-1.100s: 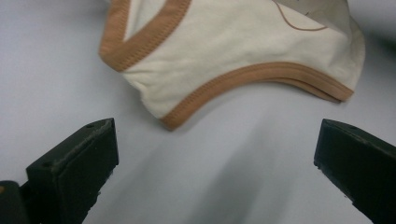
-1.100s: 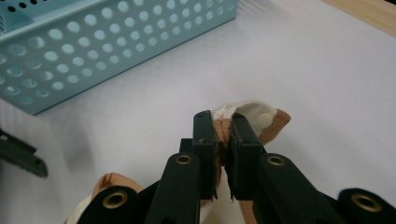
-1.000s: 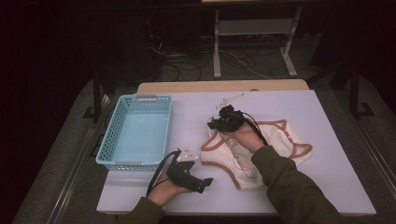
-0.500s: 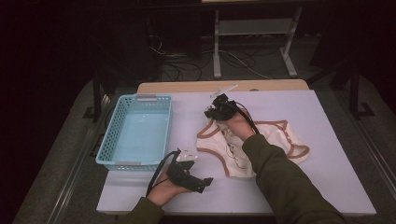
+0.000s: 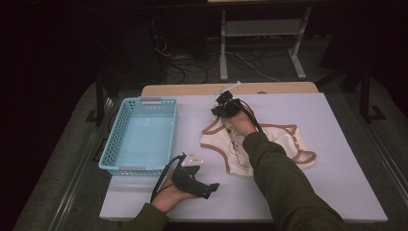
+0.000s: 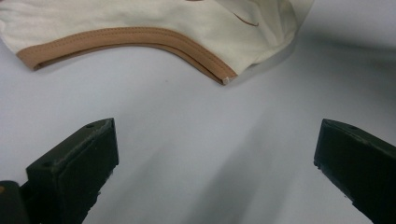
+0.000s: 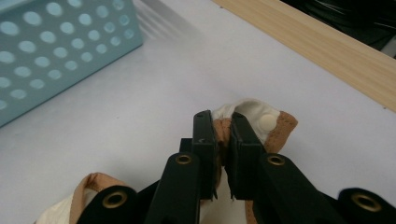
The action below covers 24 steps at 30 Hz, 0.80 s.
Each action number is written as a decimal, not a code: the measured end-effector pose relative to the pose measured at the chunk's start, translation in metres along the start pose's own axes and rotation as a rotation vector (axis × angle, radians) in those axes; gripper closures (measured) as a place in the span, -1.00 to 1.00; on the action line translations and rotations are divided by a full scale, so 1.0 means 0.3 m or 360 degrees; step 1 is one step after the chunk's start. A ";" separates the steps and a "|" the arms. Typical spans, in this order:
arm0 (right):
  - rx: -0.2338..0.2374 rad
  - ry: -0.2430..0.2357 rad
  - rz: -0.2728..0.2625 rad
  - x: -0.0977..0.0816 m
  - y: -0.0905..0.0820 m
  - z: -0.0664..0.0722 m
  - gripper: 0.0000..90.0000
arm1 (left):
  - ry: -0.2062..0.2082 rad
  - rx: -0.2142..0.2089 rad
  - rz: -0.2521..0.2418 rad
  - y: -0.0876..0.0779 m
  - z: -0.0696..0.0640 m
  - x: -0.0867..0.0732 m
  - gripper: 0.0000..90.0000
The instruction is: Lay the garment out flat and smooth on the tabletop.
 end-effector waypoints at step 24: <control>0.0055 0.0100 -0.0067 0.026 -0.031 -0.010 -0.14 | 0.0001 0.0001 -0.0001 -0.001 0.000 0.001 -1.00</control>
Point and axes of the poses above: each handheld gripper's, and its own axes: y roughly forward along the jaws, x roughly out of its top, z roughly to its left, the point moved 10 cm from there along y, roughly forward along the jaws, and after that the axes turned 13 degrees about -z, right-handed, at the moved point
